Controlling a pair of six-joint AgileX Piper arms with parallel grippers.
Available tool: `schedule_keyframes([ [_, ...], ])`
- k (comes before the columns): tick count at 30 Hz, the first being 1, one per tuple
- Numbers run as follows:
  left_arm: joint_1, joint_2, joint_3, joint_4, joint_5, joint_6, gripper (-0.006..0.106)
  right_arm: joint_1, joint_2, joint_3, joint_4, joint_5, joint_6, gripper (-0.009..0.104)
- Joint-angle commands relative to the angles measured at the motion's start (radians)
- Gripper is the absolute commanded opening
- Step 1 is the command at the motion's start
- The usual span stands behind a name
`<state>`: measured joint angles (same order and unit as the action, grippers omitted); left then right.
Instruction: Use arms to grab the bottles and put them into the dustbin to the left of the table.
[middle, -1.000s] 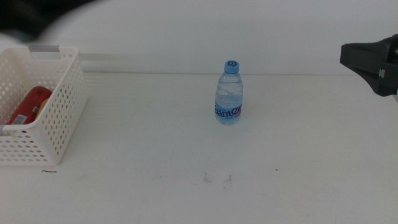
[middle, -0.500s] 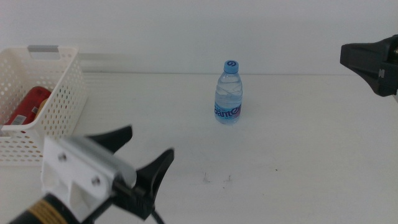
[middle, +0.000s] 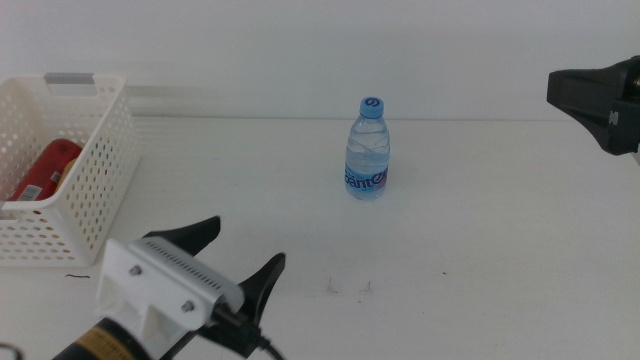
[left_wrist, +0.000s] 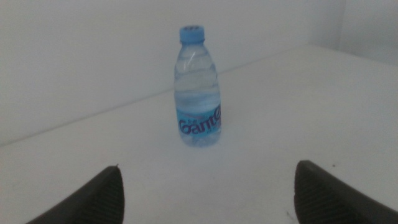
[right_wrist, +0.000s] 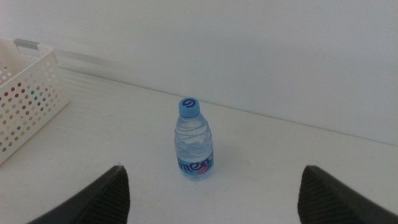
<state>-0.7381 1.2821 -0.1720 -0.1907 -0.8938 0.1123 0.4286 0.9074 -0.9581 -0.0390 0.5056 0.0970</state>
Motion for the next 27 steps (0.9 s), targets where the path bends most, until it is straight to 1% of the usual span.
schedule_keyframes([
  [1, 0.001, 0.035, -0.029, 0.019, -0.043, -0.008, 0.094, 0.004, -0.004, -0.004, -0.003, -0.004, -0.008, 0.088],
  [3, 0.001, 0.116, -0.081, 0.024, -0.046, -0.019, 0.094, 0.004, -0.004, -0.004, -0.003, -0.004, -0.008, 0.088],
  [5, 0.001, 0.230, -0.144, 0.024, -0.058, -0.068, 0.094, 0.004, -0.004, -0.004, -0.003, -0.004, -0.008, 0.088],
  [7, 0.001, 0.335, -0.207, 0.024, -0.113, -0.112, 0.094, 0.004, -0.004, -0.004, -0.003, -0.004, -0.008, 0.088],
  [10, 0.001, 0.466, -0.303, 0.024, -0.199, -0.121, 0.094, 0.004, -0.004, -0.004, -0.003, -0.004, -0.008, 0.088],
  [16, 0.030, 0.635, -0.498, 0.032, -0.130, -0.126, 0.094, 0.004, -0.004, -0.004, -0.003, -0.004, -0.008, 0.088],
  [18, 0.058, 0.683, -0.566, 0.065, -0.106, -0.161, 0.094, 0.004, -0.004, -0.004, -0.003, -0.004, -0.008, 0.088],
  [21, 0.105, 0.743, -0.656, 0.169, -0.071, -0.212, 0.094, 0.004, -0.004, -0.004, -0.003, -0.004, -0.008, 0.088],
  [24, 0.141, 0.799, -0.733, 0.253, -0.038, -0.254, 0.094, 0.004, -0.004, -0.004, -0.003, -0.004, -0.008, 0.088],
  [26, 0.166, 0.854, -0.809, 0.293, -0.021, -0.273, 0.094, 0.004, -0.004, -0.004, -0.003, -0.004, -0.008, 0.088],
  [27, 0.171, 0.872, -0.836, 0.299, -0.021, -0.275, 0.094, 0.004, -0.004, -0.004, -0.003, -0.004, -0.008, 0.088],
])
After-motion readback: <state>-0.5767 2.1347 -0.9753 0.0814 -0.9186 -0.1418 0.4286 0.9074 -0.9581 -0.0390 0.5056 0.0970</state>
